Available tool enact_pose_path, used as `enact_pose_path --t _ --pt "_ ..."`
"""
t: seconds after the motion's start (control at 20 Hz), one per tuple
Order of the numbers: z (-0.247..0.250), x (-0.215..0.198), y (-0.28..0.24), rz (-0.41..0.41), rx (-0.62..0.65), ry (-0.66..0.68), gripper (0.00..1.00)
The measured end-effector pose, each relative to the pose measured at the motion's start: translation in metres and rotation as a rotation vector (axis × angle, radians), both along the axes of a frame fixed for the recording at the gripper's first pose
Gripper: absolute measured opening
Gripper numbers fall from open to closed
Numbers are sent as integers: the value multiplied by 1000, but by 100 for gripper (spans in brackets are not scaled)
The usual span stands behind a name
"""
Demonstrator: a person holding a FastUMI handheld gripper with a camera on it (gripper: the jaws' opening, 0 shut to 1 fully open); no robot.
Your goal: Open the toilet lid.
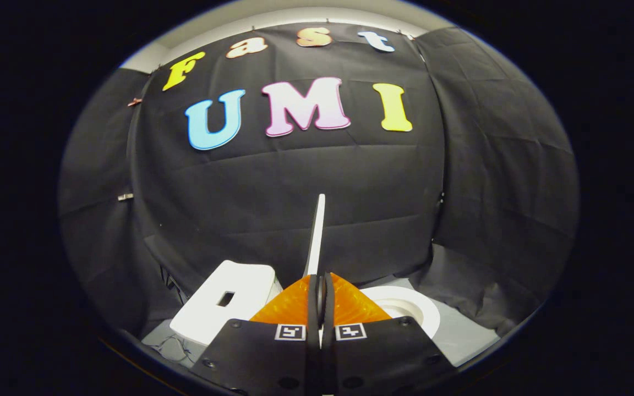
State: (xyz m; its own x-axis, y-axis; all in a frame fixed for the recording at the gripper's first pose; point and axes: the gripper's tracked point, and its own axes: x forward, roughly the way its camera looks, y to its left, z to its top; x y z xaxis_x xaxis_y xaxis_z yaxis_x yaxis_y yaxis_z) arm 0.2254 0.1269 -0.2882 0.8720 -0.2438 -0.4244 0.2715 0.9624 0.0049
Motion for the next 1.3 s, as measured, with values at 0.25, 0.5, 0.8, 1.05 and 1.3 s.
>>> enact_pose_path --t 0.25,0.5,0.8,1.05,1.3 --pt "5 11 50 73 -86 12 5" --pt "4 13 86 121 -116 20 5" --pt "-3 19 126 191 -139 36 5" --pt "-9 21 150 238 -138 45 8" --pt "-11 21 158 245 -103 53 10"
